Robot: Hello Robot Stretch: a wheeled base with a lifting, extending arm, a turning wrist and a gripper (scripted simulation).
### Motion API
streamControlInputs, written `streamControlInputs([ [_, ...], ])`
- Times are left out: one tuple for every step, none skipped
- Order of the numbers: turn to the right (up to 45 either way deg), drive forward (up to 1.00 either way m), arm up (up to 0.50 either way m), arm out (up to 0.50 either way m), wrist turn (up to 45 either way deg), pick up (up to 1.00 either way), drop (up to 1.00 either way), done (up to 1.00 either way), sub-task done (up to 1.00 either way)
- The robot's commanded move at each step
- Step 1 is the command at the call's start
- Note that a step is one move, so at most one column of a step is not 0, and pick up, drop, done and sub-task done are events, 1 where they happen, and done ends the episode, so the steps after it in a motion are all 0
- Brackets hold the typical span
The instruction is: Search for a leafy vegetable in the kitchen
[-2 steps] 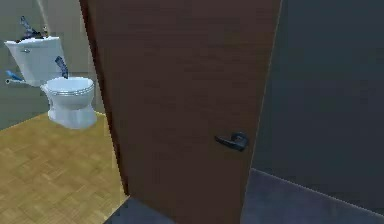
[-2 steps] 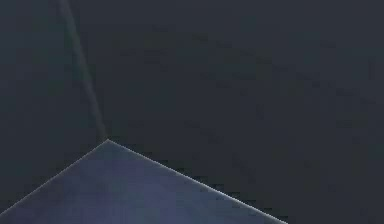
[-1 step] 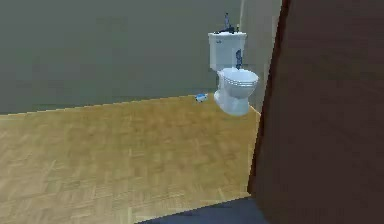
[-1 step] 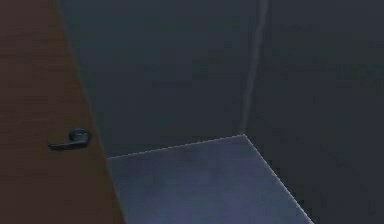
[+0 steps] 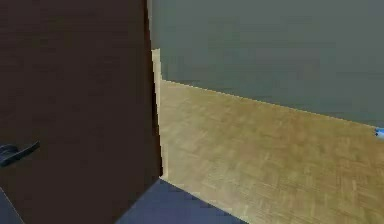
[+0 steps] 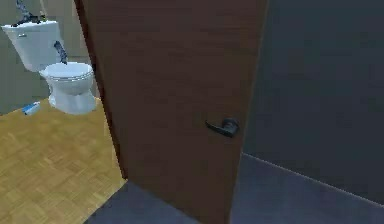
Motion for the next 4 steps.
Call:
streamControlInputs([
  [-45.0,0.0,0.0,0.0,0.0,0.0,0.0,0.0,0.0],
  [-18.0,0.0,0.0,0.0,0.0,0.0,0.0,0.0,0.0],
  [0.0,1.0,0.0,0.0,0.0,0.0,0.0,0.0,0.0],
  [-6.0,0.0,0.0,0.0,0.0,0.0,0.0,0.0,0.0],
])
